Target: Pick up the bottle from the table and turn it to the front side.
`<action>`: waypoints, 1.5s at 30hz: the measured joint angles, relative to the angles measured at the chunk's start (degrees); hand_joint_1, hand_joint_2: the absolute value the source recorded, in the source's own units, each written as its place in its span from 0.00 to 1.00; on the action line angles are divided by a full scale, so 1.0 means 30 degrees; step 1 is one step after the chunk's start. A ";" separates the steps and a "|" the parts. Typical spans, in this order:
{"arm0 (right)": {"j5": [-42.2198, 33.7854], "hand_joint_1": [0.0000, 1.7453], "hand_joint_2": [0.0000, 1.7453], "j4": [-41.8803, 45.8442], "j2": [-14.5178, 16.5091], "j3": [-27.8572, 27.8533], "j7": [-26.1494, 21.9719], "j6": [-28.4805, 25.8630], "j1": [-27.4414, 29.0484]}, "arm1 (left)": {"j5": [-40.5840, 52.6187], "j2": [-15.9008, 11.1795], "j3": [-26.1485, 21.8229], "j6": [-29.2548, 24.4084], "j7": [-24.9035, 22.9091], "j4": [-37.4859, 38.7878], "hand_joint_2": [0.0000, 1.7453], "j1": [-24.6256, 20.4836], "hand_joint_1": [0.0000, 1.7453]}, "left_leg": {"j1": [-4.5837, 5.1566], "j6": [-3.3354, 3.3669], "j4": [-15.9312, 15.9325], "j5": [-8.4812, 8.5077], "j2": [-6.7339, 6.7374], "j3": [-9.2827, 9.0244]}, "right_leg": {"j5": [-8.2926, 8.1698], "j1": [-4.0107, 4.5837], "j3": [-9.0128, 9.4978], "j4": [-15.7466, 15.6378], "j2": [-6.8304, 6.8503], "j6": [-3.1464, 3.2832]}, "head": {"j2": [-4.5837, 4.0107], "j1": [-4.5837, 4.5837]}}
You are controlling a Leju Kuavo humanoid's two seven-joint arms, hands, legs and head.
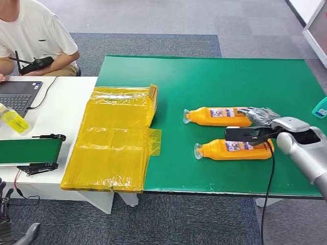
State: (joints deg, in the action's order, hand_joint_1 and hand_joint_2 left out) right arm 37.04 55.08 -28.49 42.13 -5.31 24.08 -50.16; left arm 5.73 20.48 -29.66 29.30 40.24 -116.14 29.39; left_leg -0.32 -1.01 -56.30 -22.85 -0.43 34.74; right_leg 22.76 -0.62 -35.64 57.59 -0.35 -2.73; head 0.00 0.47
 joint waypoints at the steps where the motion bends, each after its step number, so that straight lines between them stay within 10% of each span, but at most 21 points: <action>1: -0.0565 0.00 1.00 -0.0131 -0.0002 0.0185 0.0105 0.0420 -0.0272 | -0.0102 0.0000 -0.0044 -0.0025 0.0000 0.0035 1.00 0.0000 0.00 | 0.0002 0.0001 -0.0001 0.0000 0.0001 0.0000 | -0.0001 -0.0002 -0.0002 -0.0001 -0.0002 -0.0002 | 0.0000 0.0000; 9: -0.5984 0.00 1.00 0.0162 -0.1423 0.1982 0.1802 0.3376 -0.1863 | -0.0769 0.0000 -0.0671 0.0536 0.0000 0.0474 1.00 -0.0029 0.00 | 0.0018 0.0018 -0.0007 -0.0024 -0.0007 0.0006 | 0.0005 -0.0017 -0.0010 -0.0005 0.0003 -0.0017 | 0.0000 -0.0004; 45: -0.8738 0.00 1.00 0.0282 -0.4024 0.6350 0.2235 0.0815 -0.1021 | -0.1355 0.0000 -0.1391 0.1002 0.0000 0.1031 1.00 -0.0165 0.00 | 0.0017 0.0024 -0.0007 -0.0042 0.0001 0.0004 | 0.0009 -0.0015 -0.0016 -0.0007 0.0000 -0.0018 | 0.0000 0.0002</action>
State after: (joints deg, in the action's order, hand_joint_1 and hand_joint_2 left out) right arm 10.83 55.93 -40.56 61.18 1.40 26.53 -53.22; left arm 1.67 20.48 -33.83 32.30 40.24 -113.04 28.90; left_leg -0.27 -0.94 -56.32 -22.97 -0.43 34.75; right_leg 22.79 -0.67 -35.69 57.57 -0.35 -2.79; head 0.00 0.48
